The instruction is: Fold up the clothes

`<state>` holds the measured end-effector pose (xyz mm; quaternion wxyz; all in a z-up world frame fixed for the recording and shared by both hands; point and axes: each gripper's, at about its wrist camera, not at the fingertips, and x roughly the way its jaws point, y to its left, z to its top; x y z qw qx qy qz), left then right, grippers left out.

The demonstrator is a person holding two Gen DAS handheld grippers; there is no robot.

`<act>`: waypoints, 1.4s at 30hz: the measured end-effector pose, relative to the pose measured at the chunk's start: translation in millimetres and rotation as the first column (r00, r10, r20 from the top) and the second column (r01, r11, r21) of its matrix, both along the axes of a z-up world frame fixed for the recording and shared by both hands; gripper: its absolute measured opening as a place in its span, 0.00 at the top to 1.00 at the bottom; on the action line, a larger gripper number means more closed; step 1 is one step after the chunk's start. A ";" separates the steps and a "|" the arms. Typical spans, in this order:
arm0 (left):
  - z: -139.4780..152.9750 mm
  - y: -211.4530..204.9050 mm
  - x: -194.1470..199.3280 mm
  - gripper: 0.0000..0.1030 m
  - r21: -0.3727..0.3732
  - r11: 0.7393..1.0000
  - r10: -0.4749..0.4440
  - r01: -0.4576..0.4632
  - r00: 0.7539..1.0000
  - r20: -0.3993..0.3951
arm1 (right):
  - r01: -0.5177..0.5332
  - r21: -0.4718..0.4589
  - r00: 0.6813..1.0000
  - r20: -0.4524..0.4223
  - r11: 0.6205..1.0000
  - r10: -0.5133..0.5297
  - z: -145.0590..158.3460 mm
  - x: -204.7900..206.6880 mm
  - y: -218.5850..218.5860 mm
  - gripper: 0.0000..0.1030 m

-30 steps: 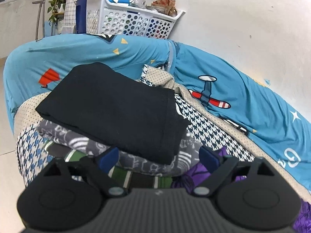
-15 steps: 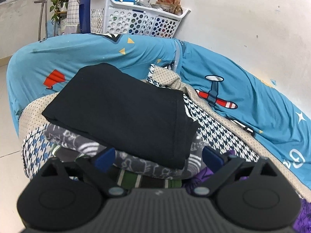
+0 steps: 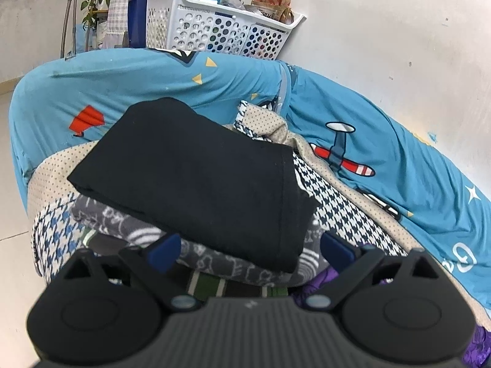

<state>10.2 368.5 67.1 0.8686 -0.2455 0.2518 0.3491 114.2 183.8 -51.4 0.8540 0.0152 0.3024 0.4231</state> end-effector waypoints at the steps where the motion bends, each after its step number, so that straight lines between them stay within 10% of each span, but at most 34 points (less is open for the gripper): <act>1: 1.0 1.0 -1.1 0.05 0.007 1.000 0.007 -0.007 1.000 0.000 | -0.022 0.016 1.000 0.014 1.000 0.022 2.6 -8.2 -0.5 0.93; 19: 19.5 26.7 -25.7 0.01 0.086 0.994 0.069 -0.070 0.997 0.016 | -0.182 0.148 0.981 -0.032 0.972 0.189 21.2 -89.2 4.0 0.93; 35: 16.8 48.0 -41.1 0.00 0.022 0.996 0.084 -0.085 0.996 0.032 | -0.278 0.316 0.958 0.159 0.907 0.238 160.5 -81.9 -43.9 0.93; 42: 12.6 53.1 -43.3 0.00 -0.081 0.996 0.052 -0.046 0.996 0.073 | -0.303 0.332 0.953 0.107 0.893 0.284 175.8 -62.1 -32.1 0.93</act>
